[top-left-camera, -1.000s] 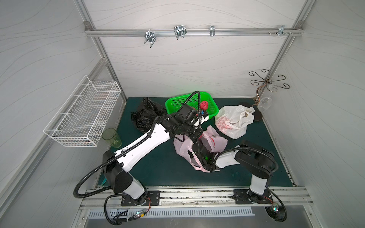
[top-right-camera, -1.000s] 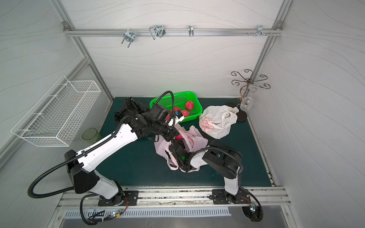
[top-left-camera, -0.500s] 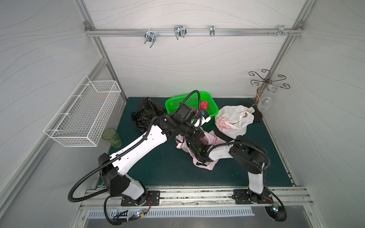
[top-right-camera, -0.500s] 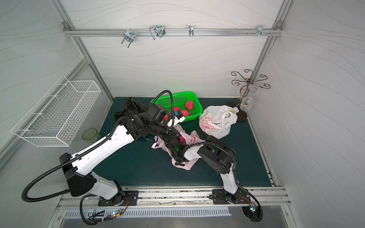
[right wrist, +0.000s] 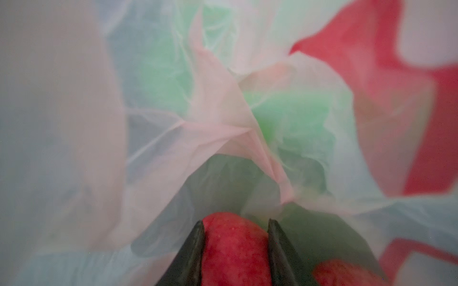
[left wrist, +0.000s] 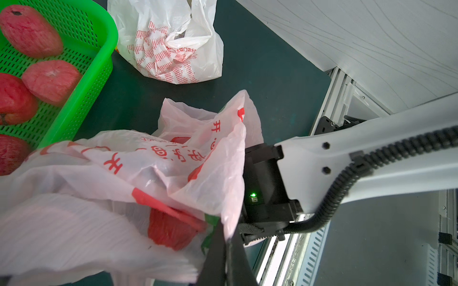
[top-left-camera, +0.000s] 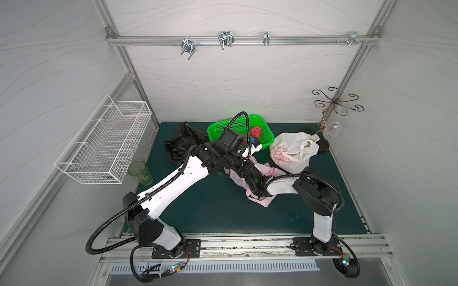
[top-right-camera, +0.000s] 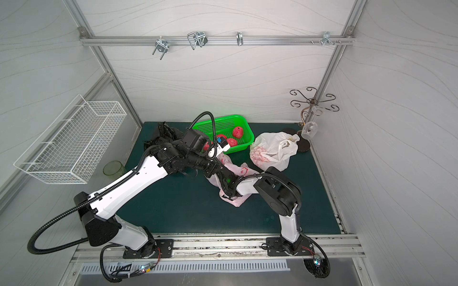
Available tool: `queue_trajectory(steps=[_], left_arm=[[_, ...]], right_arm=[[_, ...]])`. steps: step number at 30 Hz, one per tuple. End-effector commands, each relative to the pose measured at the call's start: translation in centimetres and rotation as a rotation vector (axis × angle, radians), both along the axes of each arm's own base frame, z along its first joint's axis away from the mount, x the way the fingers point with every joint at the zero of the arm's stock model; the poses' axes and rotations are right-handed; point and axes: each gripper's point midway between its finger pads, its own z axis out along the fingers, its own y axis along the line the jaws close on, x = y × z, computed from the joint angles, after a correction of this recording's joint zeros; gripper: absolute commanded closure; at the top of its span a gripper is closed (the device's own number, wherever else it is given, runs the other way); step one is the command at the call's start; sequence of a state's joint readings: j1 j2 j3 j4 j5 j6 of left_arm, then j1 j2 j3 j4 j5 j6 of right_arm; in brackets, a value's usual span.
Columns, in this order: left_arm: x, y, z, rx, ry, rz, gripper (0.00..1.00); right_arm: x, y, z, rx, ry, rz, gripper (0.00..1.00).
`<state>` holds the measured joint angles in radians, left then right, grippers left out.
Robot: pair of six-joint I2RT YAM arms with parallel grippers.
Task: Untie the knot of a plastic bag & take out the apple
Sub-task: Pick up the apple from the plastic bag.
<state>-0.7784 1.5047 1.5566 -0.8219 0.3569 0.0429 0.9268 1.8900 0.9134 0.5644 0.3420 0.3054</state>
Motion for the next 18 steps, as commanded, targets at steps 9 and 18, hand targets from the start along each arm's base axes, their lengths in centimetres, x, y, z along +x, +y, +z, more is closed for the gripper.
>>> queue_trajectory(steps=[9, 18], left_arm=[[3.6, 1.5, -1.8, 0.138, -0.048, 0.137, 1.0], [4.1, 1.9, -2.5, 0.174, -0.045, 0.155, 1.0]], right_arm=[[-9.3, -0.9, 2.9, -0.245, -0.122, 0.148, 0.79], [-12.2, -4.3, 5.2, -0.195, -0.15, 0.098, 0.81]])
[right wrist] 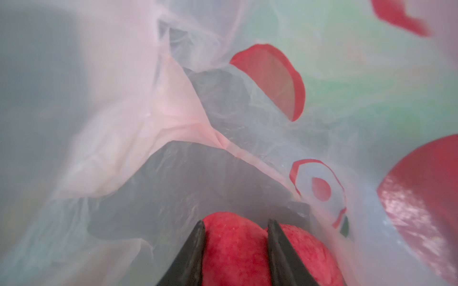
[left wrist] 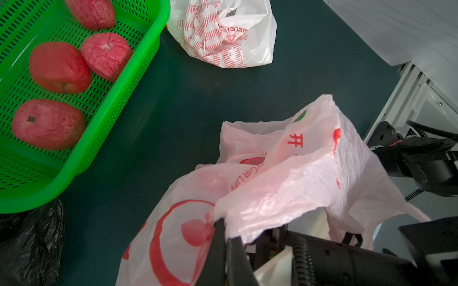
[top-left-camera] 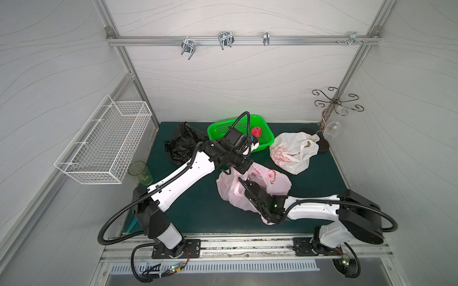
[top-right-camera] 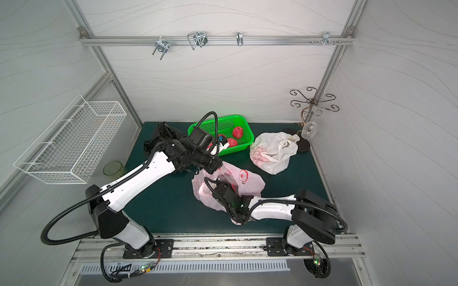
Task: Untie the knot of a plastic bag & take out the apple
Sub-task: Pick up the apple from the plastic bag.
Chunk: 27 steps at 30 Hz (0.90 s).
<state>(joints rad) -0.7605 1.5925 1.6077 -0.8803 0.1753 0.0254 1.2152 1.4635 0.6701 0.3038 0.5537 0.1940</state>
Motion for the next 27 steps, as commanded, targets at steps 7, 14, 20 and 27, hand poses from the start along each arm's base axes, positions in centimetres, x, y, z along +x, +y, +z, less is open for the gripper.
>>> queue_trajectory(steps=[7, 14, 20, 27], left_arm=[[0.0, 0.2, 1.5, -0.022, -0.039, -0.003, 1.0], [-0.2, 0.3, 1.9, -0.03, -0.045, -0.008, 1.0], [-0.3, 0.4, 2.0, -0.03, -0.051, -0.01, 1.0], [-0.1, 0.4, 1.8, -0.02, -0.053, -0.003, 1.0]], right_arm=[[3.0, -9.3, 2.9, -0.109, -0.041, -0.451, 0.84], [4.6, -14.2, 5.3, -0.029, 0.035, -0.573, 0.82], [4.8, -17.0, 9.0, 0.075, 0.049, -0.557, 0.8], [1.3, -14.0, 11.7, 0.257, 0.121, -0.229, 0.84]])
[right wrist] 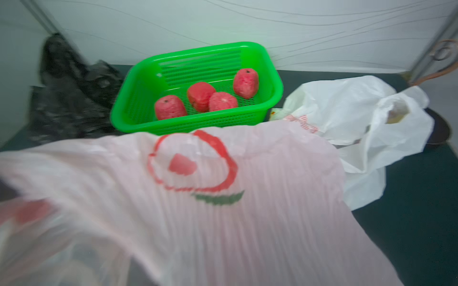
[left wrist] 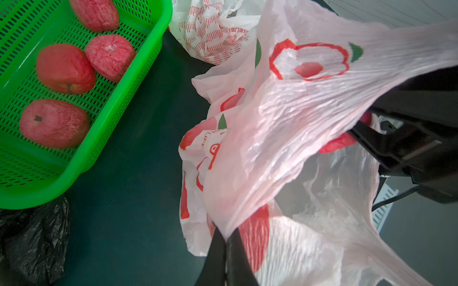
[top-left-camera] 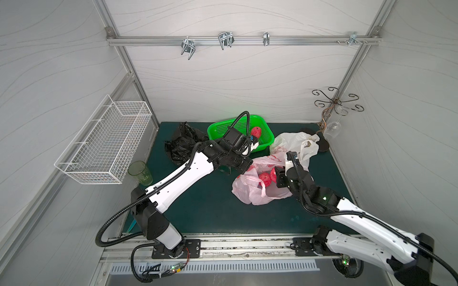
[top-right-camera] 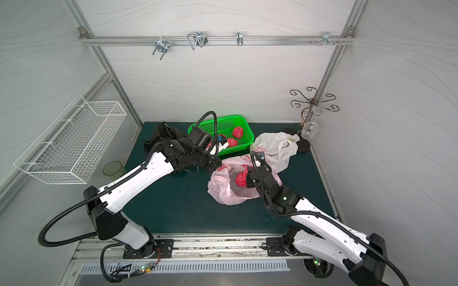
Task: Untie the knot of a plastic bag & take out the apple
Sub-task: Pick up the apple from the plastic bag.
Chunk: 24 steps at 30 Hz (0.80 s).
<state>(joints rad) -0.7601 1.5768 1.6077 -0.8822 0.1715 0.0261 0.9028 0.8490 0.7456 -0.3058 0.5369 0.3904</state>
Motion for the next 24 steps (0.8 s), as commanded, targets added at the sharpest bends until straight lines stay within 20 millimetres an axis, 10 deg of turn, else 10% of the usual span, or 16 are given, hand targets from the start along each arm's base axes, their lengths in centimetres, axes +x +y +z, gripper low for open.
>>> queue_trajectory(steps=[1, 10, 24], left_arm=[[0.1, 0.3, 1.2, -0.011, -0.039, -0.002, 1.0], [0.3, 0.3, 1.0, -0.001, -0.041, 0.001, 1.0], [0.5, 0.7, 1.0, 0.021, -0.061, 0.001, 1.0]], right_arm=[[-2.2, 2.0, 0.1, 0.058, 0.047, 0.178, 0.84], [-4.2, 1.8, 3.5, 0.163, 0.041, 0.245, 0.86], [-2.4, 0.6, 15.3, 0.187, -0.112, 0.17, 0.86]])
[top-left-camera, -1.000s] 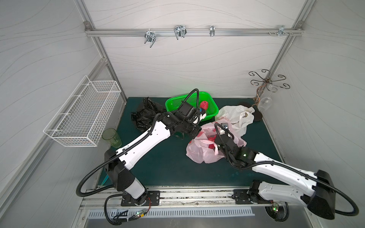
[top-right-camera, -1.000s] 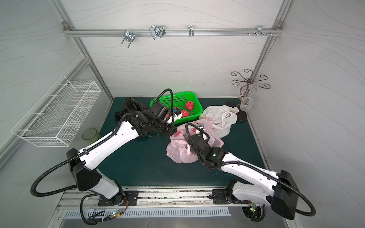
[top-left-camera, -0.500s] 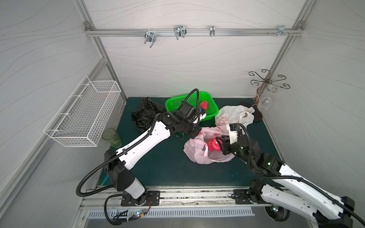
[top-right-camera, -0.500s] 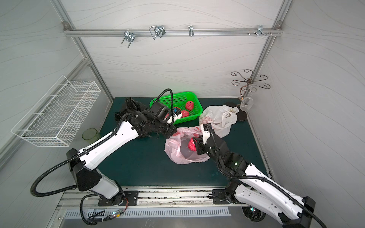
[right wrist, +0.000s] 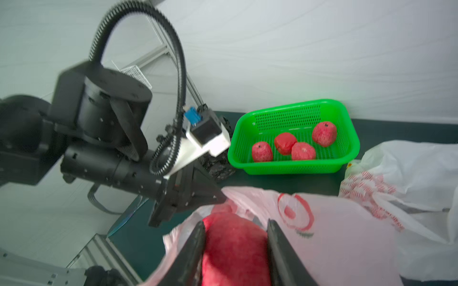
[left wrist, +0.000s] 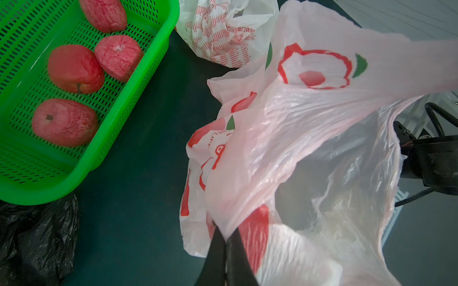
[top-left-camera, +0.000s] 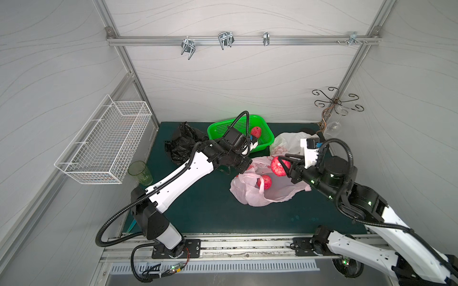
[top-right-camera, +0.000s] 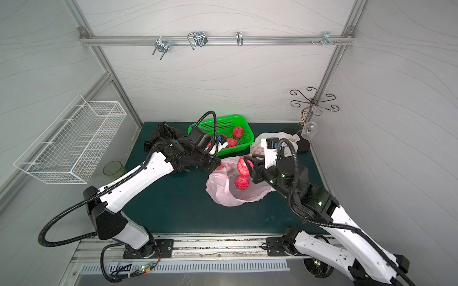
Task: Untie the knot of a plastic bag & take out the apple
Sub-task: Pick up the apple from the plastic bag, then place the apple in the basket.
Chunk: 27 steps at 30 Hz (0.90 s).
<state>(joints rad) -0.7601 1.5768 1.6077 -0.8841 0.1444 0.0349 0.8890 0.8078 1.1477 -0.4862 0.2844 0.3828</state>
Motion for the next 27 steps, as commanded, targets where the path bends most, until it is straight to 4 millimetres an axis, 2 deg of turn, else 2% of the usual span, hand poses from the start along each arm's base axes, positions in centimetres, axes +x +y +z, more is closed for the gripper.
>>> queue_trajectory(steps=[1, 5, 7, 11, 15, 20, 23, 27], left_arm=[[0.3, 0.8, 1.3, 0.017, -0.06, 0.003, 1.0], [0.9, 2.7, 2.1, 0.077, -0.142, 0.04, 1.0], [1.0, 3.2, 2.5, 0.09, -0.171, 0.044, 1.0], [0.8, 3.5, 3.1, 0.085, -0.192, 0.036, 1.0], [0.3, 2.6, 3.1, 0.04, -0.161, 0.015, 1.0], [0.2, 1.7, 1.9, 0.042, -0.09, 0.004, 1.0], [0.0, 1.4, 1.5, 0.04, -0.065, -0.005, 1.0], [-0.5, 0.9, 1.4, 0.026, -0.035, -0.03, 1.0]], right_arm=[[1.9, -0.7, 1.0, -0.066, -0.021, -0.081, 0.86], [4.8, -1.0, 3.5, -0.044, -0.04, -0.153, 0.85], [7.0, -1.1, 4.4, -0.029, -0.032, -0.188, 0.85], [11.7, -0.7, 4.1, 0.003, 0.009, -0.218, 0.85], [16.6, 1.0, 2.7, 0.024, 0.034, -0.191, 0.85], [21.1, 5.0, 0.4, 0.069, 0.028, -0.078, 0.87], [23.2, 7.7, -1.8, 0.079, 0.05, -0.014, 0.87], [25.7, 11.0, -5.8, 0.065, 0.114, 0.065, 0.87]])
